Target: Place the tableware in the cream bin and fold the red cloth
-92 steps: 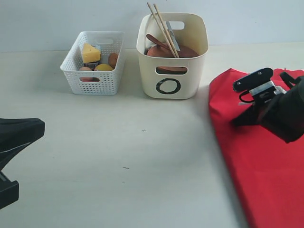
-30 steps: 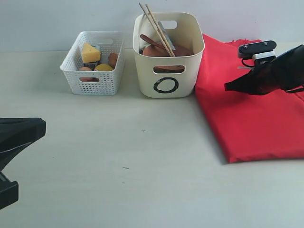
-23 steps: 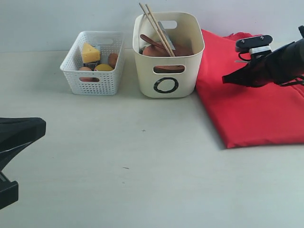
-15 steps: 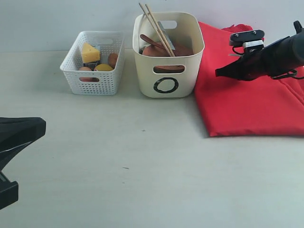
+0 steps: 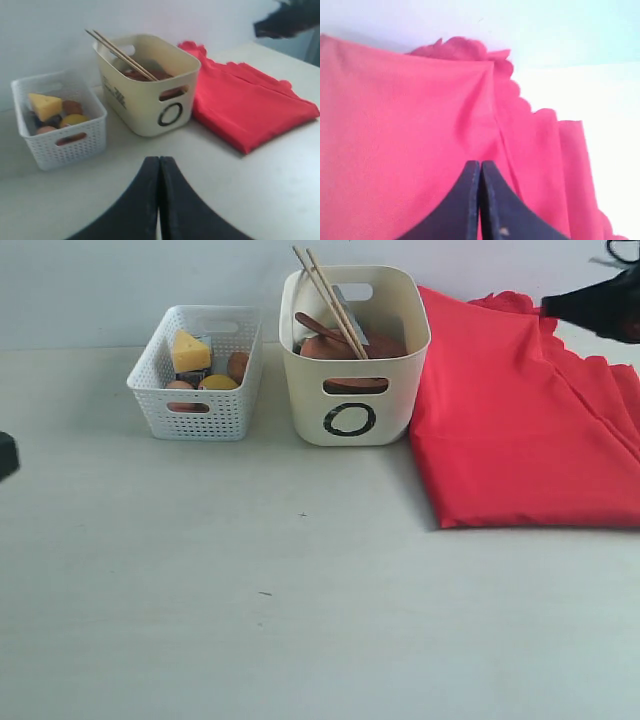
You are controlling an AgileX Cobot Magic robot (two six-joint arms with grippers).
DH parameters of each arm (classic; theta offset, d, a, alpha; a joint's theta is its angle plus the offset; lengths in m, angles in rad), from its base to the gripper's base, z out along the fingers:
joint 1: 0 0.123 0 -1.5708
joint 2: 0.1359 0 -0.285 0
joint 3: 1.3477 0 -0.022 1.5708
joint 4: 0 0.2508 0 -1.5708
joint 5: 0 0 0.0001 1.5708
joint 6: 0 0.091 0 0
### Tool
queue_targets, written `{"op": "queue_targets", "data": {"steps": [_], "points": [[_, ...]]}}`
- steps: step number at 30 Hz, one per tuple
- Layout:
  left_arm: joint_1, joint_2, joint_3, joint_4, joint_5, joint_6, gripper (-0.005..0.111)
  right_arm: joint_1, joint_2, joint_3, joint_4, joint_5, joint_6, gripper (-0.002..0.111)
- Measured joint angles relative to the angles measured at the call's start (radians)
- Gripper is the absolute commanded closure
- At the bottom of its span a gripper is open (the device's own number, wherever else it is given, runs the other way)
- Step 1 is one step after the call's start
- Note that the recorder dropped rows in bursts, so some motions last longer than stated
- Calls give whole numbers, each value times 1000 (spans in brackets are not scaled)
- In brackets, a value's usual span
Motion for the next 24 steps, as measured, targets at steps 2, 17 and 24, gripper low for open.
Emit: {"op": "queue_targets", "data": {"steps": [2, 17, 24], "points": [[13, -58, 11, 56, 30, -57, 106, 0, -92, 71, 0, -7, 43, 108], [26, -392, 140, 506, 131, -595, 106, 349, -659, 562, -251, -166, 447, 108], [26, -394, 140, 508, 135, -600, 106, 368, -738, 588, -255, -127, 512, 108]]}}
